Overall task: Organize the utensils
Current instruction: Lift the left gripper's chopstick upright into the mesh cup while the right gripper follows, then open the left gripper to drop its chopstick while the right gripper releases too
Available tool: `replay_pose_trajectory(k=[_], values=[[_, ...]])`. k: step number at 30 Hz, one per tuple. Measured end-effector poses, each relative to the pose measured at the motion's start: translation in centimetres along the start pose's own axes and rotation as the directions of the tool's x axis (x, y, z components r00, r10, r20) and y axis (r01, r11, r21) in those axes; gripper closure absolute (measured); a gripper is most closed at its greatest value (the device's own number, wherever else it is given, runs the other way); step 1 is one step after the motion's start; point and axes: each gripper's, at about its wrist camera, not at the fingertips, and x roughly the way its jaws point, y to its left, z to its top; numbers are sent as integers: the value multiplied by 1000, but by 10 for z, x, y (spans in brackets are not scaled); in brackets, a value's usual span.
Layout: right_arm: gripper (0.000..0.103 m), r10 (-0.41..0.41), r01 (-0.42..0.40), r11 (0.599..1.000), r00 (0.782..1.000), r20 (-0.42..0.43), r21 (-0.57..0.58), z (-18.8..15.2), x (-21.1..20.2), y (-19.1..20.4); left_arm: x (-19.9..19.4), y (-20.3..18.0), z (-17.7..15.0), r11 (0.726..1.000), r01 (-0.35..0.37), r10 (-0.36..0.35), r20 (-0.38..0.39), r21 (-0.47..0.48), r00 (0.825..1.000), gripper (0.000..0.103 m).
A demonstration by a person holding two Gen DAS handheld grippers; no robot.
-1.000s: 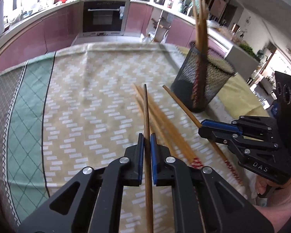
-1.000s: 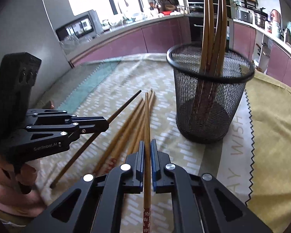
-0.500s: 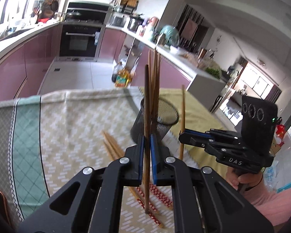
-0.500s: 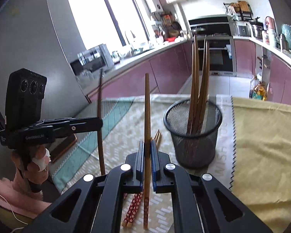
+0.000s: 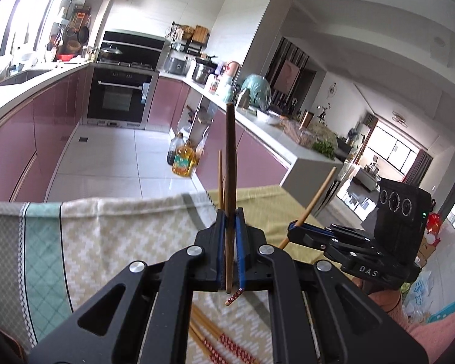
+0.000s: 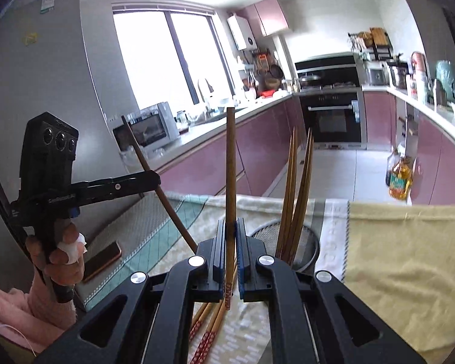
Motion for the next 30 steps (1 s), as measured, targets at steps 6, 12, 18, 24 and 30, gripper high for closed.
replay_pose_trajectory(k=[6, 12, 18, 24, 30], values=[[97, -22, 24, 999, 998, 62, -35, 28, -13, -1, -1, -14, 28, 999, 9, -11, 39, 41, 999, 96], [97, -48, 54, 997, 993, 108, -51, 44, -19, -5, 7, -28, 46, 996, -4, 0, 54, 89, 999, 96], [98, -72, 76, 995, 995, 69, -57, 43, -4, -11, 35, -38, 43, 988, -46, 49, -17, 148, 999, 96], [98, -78, 77, 996, 996, -31, -41, 32, 21, -21, 64, -40, 29, 977, -60, 87, -125, 203, 988, 96], [98, -84, 82, 996, 989, -123, -18, 26, 44, -33, 91, -30, 20, 973, -64, 112, -211, 222, 971, 96]])
